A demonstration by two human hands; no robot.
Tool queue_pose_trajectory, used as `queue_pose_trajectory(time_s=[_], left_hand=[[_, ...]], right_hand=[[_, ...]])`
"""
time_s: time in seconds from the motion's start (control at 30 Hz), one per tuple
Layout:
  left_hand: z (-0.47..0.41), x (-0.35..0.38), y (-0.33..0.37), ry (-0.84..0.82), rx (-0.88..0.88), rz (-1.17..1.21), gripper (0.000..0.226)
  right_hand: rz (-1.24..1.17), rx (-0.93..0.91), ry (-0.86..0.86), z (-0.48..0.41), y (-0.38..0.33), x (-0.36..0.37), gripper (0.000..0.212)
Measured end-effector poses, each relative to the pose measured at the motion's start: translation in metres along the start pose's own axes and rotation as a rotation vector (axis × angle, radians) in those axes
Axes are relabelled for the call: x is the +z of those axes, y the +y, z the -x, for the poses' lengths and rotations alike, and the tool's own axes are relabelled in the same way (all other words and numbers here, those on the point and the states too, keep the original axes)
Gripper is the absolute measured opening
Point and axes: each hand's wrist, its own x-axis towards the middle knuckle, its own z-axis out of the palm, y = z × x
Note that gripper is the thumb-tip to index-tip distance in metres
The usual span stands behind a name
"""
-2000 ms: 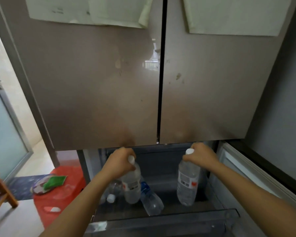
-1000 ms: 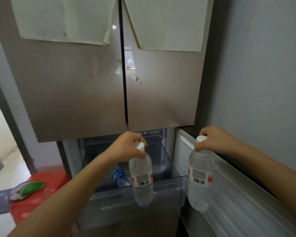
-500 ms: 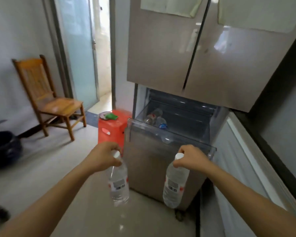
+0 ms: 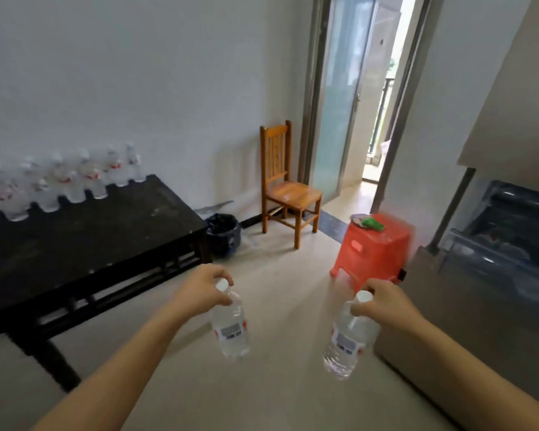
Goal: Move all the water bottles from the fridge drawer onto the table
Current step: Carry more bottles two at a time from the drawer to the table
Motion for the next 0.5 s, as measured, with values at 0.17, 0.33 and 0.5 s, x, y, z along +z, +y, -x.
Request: queue_pose_trajectory(time_s=[0.17,0.33,0.5], left_hand=[[0.034,-0.091,-0.088,0.084,-0.088,0.042,0.024],[0.062,-0.143,-0.163,0.194,-0.267,0.045,0.023],[0.081,-0.164,-0.212,0.270,-0.395,0.061,0.026]], right_hand=[[-0.039,-0.073,-0.064,-0.008,-0.106,0.061,0.023],[-0.043,-0.131,-0.119,-0.014,-0.183,0.106,0.026],[-0.053,-0.138,-0.161,-0.024,-0.227,0.138,0.027]])
